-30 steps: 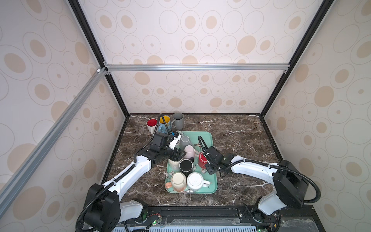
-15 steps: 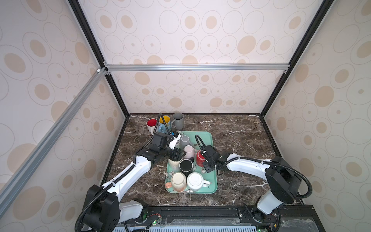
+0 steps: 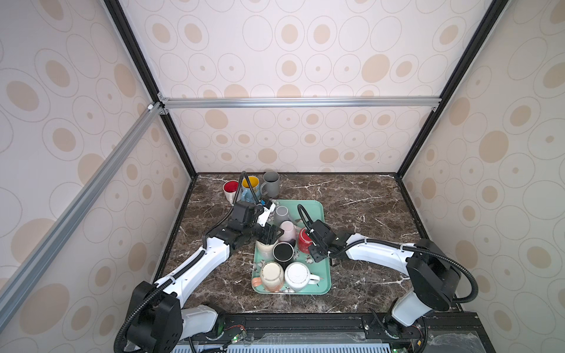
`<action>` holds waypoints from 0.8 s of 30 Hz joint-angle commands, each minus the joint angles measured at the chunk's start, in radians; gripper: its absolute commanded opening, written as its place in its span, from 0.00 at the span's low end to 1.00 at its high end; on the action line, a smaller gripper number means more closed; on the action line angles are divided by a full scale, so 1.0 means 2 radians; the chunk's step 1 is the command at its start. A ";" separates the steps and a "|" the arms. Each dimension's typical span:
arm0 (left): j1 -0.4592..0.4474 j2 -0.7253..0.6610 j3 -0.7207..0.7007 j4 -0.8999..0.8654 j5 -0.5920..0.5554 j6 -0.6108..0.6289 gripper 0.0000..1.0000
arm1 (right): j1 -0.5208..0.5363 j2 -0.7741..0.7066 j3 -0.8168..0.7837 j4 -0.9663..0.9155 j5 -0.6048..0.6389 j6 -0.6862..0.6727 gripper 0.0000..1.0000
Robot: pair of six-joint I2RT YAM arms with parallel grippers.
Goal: Turn the mug right side up
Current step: Pick up the mug from the tray.
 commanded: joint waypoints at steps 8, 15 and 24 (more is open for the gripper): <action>0.000 -0.037 0.006 0.040 0.004 -0.021 0.67 | 0.001 -0.089 -0.010 0.063 0.020 0.039 0.02; 0.000 -0.087 -0.014 0.092 -0.015 -0.038 0.69 | 0.001 -0.132 0.008 0.068 0.007 0.049 0.02; 0.004 -0.133 -0.033 0.159 -0.015 -0.079 0.78 | 0.000 -0.155 0.058 0.061 -0.043 0.061 0.02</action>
